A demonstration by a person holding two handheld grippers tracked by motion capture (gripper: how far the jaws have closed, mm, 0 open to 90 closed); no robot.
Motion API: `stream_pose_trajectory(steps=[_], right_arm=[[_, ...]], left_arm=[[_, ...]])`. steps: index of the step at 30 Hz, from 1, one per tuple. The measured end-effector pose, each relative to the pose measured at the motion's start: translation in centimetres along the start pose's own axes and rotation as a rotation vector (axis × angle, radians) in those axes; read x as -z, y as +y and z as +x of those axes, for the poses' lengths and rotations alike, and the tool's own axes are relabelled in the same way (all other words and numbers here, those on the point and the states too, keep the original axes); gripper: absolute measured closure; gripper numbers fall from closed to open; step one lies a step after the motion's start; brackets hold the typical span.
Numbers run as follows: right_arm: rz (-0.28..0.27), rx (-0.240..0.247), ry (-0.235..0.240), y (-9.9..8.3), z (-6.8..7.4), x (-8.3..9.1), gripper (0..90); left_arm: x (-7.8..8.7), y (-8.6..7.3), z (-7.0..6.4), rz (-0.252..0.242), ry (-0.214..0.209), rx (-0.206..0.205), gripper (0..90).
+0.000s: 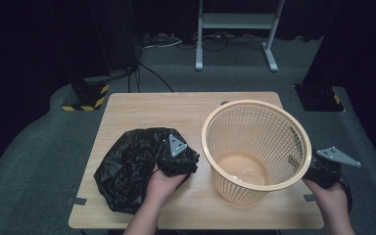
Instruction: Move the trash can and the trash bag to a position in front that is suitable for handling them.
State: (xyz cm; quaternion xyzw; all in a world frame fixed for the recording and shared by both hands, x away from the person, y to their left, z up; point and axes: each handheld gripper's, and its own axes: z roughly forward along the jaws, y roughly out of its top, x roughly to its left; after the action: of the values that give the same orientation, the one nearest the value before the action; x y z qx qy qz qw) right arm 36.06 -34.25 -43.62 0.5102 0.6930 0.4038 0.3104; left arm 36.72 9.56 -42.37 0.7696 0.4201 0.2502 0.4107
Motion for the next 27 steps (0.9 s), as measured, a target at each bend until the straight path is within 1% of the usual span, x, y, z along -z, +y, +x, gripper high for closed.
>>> stream_pose_trajectory(steps=[2,3,4,5,6,7,9,10,11,12,13,14,15,16,17,19,20,21,22,23,24,25,27], right_arm=[[-0.021,0.003,0.008,0.5,0.2,0.0,13.2],[-0.021,0.003,0.008,0.5,0.2,0.0,13.2],[-0.036,0.012,0.019,0.9,0.6,0.0,13.2],[-0.040,0.016,0.030,1.0,0.9,0.0,13.2],[-0.041,0.022,0.041,1.1,1.2,0.0,13.2],[-0.041,0.022,0.041,1.1,1.2,0.0,13.2],[-0.031,0.041,0.058,1.1,1.7,-0.1,13.9],[-0.027,0.037,0.066,1.1,2.0,-0.1,14.0],[-0.027,0.037,0.066,1.1,2.0,-0.1,14.0],[-0.030,0.045,0.072,1.2,2.6,-0.2,14.0],[-0.030,0.045,0.072,1.2,2.6,-0.2,14.0],[-0.029,0.048,0.078,1.2,2.9,-0.3,14.3],[-0.030,0.057,0.078,1.4,3.5,-0.5,14.6],[-0.029,0.058,0.082,1.4,3.8,-0.6,14.6],[-0.029,0.058,0.082,1.4,3.8,-0.6,14.6],[-0.029,0.057,0.097,1.6,4.4,-0.9,14.6],[-0.029,0.060,0.107,1.6,5.0,-1.1,14.6],[-0.029,0.060,0.107,1.6,5.0,-1.1,14.6],[-0.028,0.063,0.117,1.7,5.6,-1.3,14.6],[-0.028,0.063,0.117,1.7,5.6,-1.3,14.6],[-0.022,0.069,0.126,1.9,6.2,-1.5,14.6],[-0.021,0.072,0.129,2.0,6.4,-1.6,14.6],[-0.017,0.078,0.135,2.1,7.0,-1.7,14.7]], left_arm=[[-0.3,0.2,-0.5,-0.010,-0.010,0.002,14.9],[-0.3,0.2,-0.5,-0.010,-0.010,0.002,14.9],[-0.5,0.4,-0.8,-0.019,-0.020,0.005,14.9],[-0.5,0.4,-0.8,-0.019,-0.020,0.005,14.9],[-0.5,0.4,-0.9,-0.018,-0.026,0.004,14.9],[-0.5,0.4,-1.0,-0.021,-0.029,0.003,14.9],[-0.4,0.4,-1.1,-0.025,-0.033,0.001,14.9],[-0.2,0.2,-1.0,-0.034,-0.035,0.009,14.9],[-0.2,0.2,-1.0,-0.034,-0.035,0.009,14.9],[0.2,0.0,-0.8,-0.035,-0.032,0.012,14.9],[0.2,0.0,-0.8,-0.035,-0.032,0.012,15.0],[0.4,-0.1,-0.7,-0.036,-0.022,0.015,15.0],[0.5,-0.2,-0.5,-0.038,-0.019,0.019,15.1],[0.9,-0.6,-0.1,-0.036,-0.013,0.025,15.2],[0.9,-0.6,-0.1,-0.036,-0.013,0.025,15.2],[1.4,-1.0,0.4,-0.036,-0.003,0.033,15.2],[1.8,-1.3,0.8,-0.037,0.005,0.039,15.1],[1.8,-1.3,0.8,-0.037,0.005,0.039,15.2],[2.2,-1.6,1.3,-0.035,0.012,0.038,15.2],[2.2,-1.6,1.3,-0.035,0.012,0.038,15.2],[2.6,-1.8,1.6,-0.035,0.023,0.041,15.2],[2.6,-1.8,1.6,-0.035,0.023,0.041,15.2],[3.2,-2.2,2.1,-0.036,0.037,0.040,15.2]])
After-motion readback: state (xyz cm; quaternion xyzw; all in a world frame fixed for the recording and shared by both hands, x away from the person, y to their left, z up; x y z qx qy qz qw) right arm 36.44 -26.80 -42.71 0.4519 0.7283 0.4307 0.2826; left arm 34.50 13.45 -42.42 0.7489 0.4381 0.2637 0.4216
